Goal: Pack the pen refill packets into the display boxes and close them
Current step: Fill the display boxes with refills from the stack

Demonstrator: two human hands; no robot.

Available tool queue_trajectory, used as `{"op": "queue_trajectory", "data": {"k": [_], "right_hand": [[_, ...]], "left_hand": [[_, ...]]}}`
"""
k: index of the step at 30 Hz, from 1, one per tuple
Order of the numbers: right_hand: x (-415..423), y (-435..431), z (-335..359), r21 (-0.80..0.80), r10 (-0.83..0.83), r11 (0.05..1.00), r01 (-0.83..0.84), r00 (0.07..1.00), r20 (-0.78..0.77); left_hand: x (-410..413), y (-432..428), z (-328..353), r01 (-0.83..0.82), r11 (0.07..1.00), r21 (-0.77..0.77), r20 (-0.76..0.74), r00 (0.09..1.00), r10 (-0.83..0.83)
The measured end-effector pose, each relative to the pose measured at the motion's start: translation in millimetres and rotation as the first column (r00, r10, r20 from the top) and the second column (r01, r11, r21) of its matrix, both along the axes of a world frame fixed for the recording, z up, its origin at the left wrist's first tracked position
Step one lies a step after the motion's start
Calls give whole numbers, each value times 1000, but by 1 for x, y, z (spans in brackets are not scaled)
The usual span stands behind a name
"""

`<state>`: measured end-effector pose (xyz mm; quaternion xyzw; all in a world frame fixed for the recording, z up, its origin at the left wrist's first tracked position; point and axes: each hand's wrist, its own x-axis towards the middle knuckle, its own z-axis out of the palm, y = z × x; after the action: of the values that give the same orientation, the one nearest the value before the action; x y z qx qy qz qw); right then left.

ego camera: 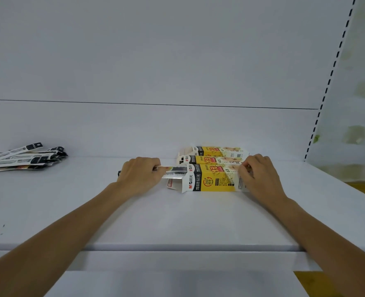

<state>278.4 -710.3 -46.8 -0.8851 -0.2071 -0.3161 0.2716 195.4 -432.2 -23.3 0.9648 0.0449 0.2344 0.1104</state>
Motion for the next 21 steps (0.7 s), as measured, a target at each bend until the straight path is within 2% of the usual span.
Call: {"op": "queue_trajectory", "data": {"k": [3,8,11,12,14,15,17,19,21], "right_hand": [[0,1,1,5,43,999,-43,999,-19],[-3,5,1,-10,96,995,-97,994,-51],[-2,4,-1,-38,40,998,-41,999,-29],[-1,4,-2,-59,29,998,-30,999,-15],[1,4,-4,-92,31,995,-29,999,12],[2,4,-3,-82,31,996,-30,999,13],[4,5,-5,-65,31,997,-30,999,28],[7,5,-7,-95,19,995,-13,998,57],[11,4,-8,-170,-9,985,21,997,73]], "left_hand": [[0,-3,-2,31,994,-104,-79,996,-39],[10,-35,-2,203,969,-137,-155,962,-224],[14,-36,-1,258,915,-311,-57,956,-289],[13,-30,-1,256,920,-298,23,965,-261],[7,-14,4,140,969,-201,139,984,-113],[3,-6,8,31,987,-157,102,995,-15],[-8,10,14,-165,979,-120,-124,981,150],[-18,19,11,-212,952,-221,-277,949,147],[-22,16,6,-136,922,-362,-235,971,51]]}}
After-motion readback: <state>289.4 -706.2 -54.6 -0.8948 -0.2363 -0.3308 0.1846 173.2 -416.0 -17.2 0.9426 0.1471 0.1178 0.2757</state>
